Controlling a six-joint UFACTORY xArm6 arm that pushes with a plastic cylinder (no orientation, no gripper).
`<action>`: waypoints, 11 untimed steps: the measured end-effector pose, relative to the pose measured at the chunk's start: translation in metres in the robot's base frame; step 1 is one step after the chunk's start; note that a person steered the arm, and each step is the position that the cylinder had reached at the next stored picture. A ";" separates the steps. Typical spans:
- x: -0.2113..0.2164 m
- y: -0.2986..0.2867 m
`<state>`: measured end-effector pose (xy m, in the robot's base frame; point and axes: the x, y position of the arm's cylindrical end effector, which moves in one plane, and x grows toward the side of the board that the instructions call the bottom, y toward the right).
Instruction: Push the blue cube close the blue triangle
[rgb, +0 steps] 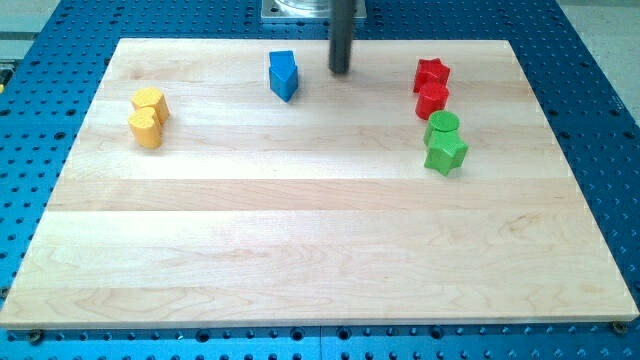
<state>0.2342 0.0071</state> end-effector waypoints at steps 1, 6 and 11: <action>-0.015 -0.033; 0.094 -0.060; 0.253 0.000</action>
